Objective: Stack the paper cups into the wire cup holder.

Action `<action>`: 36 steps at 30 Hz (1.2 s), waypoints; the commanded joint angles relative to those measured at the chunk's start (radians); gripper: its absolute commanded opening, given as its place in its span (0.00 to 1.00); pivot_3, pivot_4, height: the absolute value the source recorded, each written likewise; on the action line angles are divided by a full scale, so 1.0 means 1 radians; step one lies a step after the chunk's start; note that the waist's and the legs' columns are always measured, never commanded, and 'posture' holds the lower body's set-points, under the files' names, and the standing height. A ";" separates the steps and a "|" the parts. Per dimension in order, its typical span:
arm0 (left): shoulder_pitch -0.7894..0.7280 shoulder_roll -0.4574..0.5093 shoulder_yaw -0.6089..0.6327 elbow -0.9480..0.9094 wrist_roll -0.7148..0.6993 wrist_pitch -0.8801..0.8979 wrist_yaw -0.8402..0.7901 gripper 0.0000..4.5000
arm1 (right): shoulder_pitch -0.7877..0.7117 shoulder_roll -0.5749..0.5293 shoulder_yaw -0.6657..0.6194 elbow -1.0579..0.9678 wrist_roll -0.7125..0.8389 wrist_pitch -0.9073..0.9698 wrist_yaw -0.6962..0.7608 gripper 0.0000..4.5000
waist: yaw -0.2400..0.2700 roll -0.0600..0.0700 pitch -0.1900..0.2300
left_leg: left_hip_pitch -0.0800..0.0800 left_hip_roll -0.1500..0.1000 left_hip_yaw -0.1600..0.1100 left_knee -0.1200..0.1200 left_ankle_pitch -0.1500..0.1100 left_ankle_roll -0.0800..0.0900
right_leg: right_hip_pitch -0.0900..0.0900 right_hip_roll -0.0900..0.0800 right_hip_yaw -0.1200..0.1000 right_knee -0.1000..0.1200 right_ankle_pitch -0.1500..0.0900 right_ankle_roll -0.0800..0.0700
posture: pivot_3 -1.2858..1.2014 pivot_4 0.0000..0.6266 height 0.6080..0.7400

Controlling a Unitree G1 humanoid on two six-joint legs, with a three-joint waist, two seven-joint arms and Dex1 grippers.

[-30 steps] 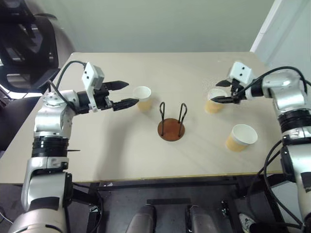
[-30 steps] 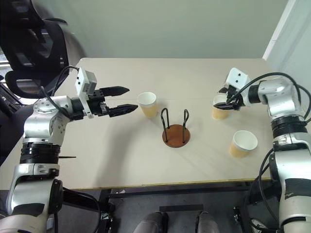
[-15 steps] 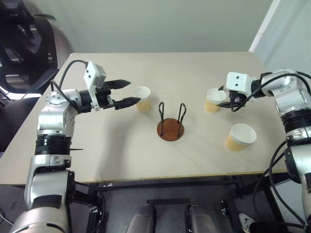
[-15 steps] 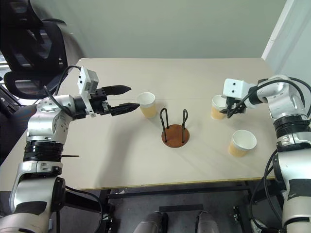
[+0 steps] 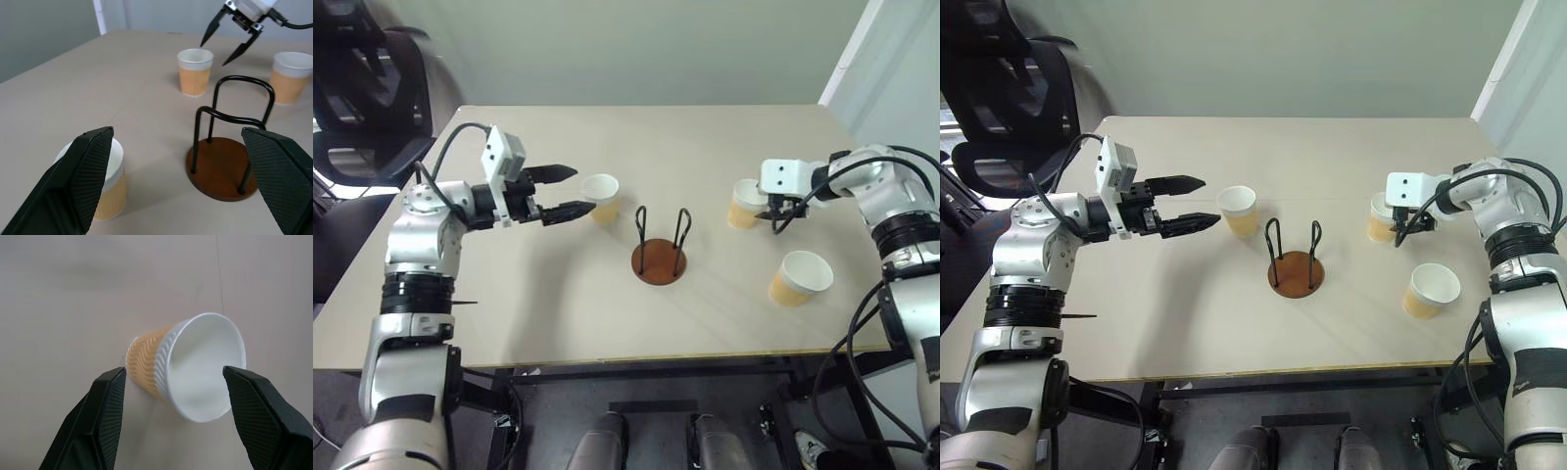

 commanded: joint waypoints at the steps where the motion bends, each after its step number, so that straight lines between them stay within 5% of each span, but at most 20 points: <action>1: -0.016 0.019 0.000 -0.038 -0.007 -0.019 -0.029 1.00 | -0.044 -0.003 0.008 0.016 -0.023 -0.025 -0.023 0.70 | 0.000 0.000 0.000 | 0.000 0.000 0.000 0.000 0.000 0.000 | 0.000 0.000 0.000 0.000 0.000 0.000 | 0.52 0.24 1.00; 20: -0.030 0.071 -0.096 -0.074 0.006 -0.009 -0.228 1.00 | -0.087 0.046 0.057 0.104 -0.125 -0.067 -0.089 0.70 | -0.001 0.000 0.000 | 0.000 0.000 0.000 0.000 -0.005 -0.007 | 0.000 0.000 0.000 -0.001 0.000 0.000 | 0.52 0.24 1.00; 24: -0.035 0.069 -0.104 -0.075 0.007 -0.007 -0.234 1.00 | -0.091 0.046 0.065 0.116 -0.143 -0.073 -0.096 0.51 | -0.001 0.000 0.000 | 0.000 0.001 0.000 0.000 -0.005 -0.007 | 0.000 0.000 0.000 0.000 0.000 0.000 | 0.52 0.24 1.00; 30: -0.027 0.065 -0.107 -0.086 0.004 -0.005 -0.237 1.00 | -0.098 0.043 0.068 0.126 -0.161 -0.084 -0.085 0.01 | -0.001 0.000 0.000 | 0.000 0.001 0.000 0.000 -0.005 -0.007 | 0.000 0.000 0.000 -0.001 0.000 0.000 | 0.52 0.24 1.00; 36: -0.011 0.073 -0.106 -0.097 0.001 -0.003 -0.239 1.00 | -0.103 0.040 0.069 0.122 -0.164 -0.098 -0.064 0.00 | -0.001 0.000 0.000 | 0.000 0.001 0.000 0.000 -0.005 -0.007 | 0.000 0.000 0.000 -0.001 0.000 0.000 | 0.52 0.24 1.00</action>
